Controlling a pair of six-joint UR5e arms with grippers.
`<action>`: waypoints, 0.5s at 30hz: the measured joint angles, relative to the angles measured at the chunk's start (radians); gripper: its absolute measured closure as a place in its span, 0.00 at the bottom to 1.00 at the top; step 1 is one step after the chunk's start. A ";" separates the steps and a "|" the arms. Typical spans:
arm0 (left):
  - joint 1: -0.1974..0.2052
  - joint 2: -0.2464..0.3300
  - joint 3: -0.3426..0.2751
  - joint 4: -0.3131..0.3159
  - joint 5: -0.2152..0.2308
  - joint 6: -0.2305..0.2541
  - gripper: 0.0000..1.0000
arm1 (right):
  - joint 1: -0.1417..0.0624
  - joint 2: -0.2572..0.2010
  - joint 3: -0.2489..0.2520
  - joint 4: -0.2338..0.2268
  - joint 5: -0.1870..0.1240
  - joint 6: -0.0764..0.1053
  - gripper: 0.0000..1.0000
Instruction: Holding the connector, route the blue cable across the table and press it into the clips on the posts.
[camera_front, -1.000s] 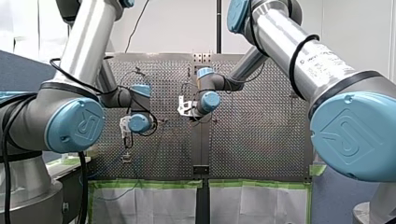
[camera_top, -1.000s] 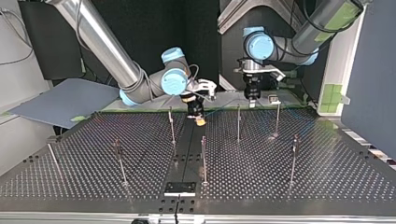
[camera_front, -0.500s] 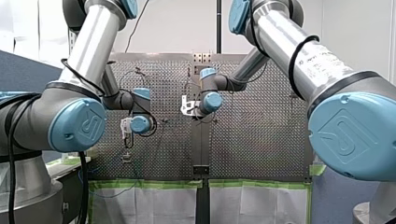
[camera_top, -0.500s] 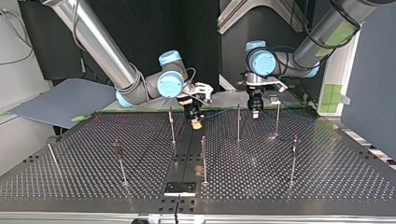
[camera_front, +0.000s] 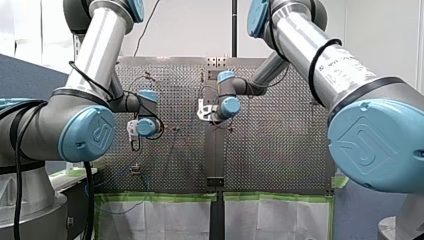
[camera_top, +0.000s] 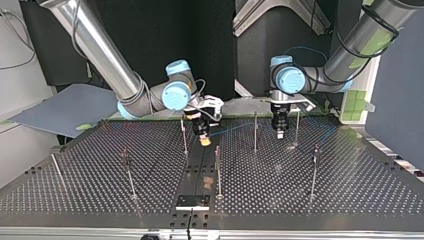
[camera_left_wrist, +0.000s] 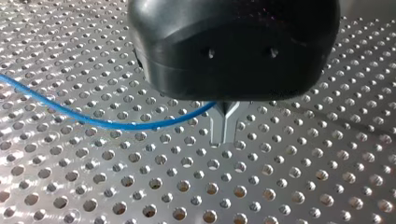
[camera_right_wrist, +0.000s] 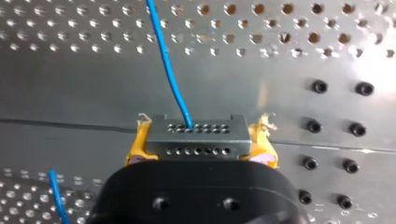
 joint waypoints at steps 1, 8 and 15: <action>0.000 0.000 0.001 -0.002 0.001 0.000 1.00 | -0.001 0.000 -0.001 0.000 0.000 0.000 1.00; 0.003 0.001 0.001 -0.034 0.004 0.000 0.68 | -0.003 0.000 -0.004 0.004 -0.001 0.000 1.00; -0.001 0.001 0.001 -0.090 -0.005 0.026 0.00 | -0.002 0.000 -0.004 0.013 -0.001 0.002 1.00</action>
